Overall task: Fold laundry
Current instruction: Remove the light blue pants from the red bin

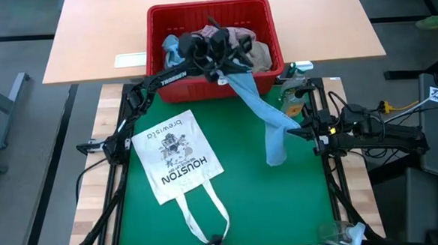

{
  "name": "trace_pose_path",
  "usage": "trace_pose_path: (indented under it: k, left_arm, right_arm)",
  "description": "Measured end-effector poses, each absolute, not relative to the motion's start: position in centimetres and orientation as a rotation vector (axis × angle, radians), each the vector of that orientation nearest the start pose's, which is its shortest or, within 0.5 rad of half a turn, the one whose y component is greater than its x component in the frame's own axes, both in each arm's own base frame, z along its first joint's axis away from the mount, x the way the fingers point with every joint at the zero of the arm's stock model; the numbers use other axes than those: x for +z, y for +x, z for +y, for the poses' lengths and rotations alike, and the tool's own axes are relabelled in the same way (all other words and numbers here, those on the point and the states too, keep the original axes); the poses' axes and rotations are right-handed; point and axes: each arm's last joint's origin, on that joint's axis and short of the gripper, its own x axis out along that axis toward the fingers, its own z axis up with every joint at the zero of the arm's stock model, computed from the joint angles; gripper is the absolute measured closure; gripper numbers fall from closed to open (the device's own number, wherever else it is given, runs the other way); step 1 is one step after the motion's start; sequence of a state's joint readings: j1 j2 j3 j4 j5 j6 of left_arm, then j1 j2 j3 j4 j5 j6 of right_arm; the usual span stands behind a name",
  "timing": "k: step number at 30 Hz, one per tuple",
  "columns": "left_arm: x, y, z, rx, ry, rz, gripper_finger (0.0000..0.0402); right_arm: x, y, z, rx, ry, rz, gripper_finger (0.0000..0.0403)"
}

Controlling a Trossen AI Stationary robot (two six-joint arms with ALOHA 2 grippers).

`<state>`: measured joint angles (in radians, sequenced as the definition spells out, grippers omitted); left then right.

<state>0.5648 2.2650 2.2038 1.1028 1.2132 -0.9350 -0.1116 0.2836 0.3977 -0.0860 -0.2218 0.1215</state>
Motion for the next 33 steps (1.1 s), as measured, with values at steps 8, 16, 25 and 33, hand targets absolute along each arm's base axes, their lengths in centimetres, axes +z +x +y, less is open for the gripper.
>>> trace_pose_path:
  k: [8,16,25,33]
  left_arm:
    - [45.5,38.9,25.6,-0.739,0.0,-0.325,0.0338]
    - [43.9,38.7,28.1,-0.74,-0.146,-0.135,0.0397]
    - [41.6,39.4,29.1,-0.721,-0.096,-0.113,0.04]
    - [41.7,40.1,28.8,-0.63,-0.065,-0.211,0.04]
  right_arm:
    - [26.5,9.9,-0.5,0.109,0.121,0.005,0.0399]
    - [25.9,9.9,-0.5,0.104,0.131,0.069,0.0399]
    - [24.9,9.8,-0.7,0.01,0.14,0.164,0.0398]
    - [24.7,9.8,-0.7,0.002,0.141,0.182,0.0397]
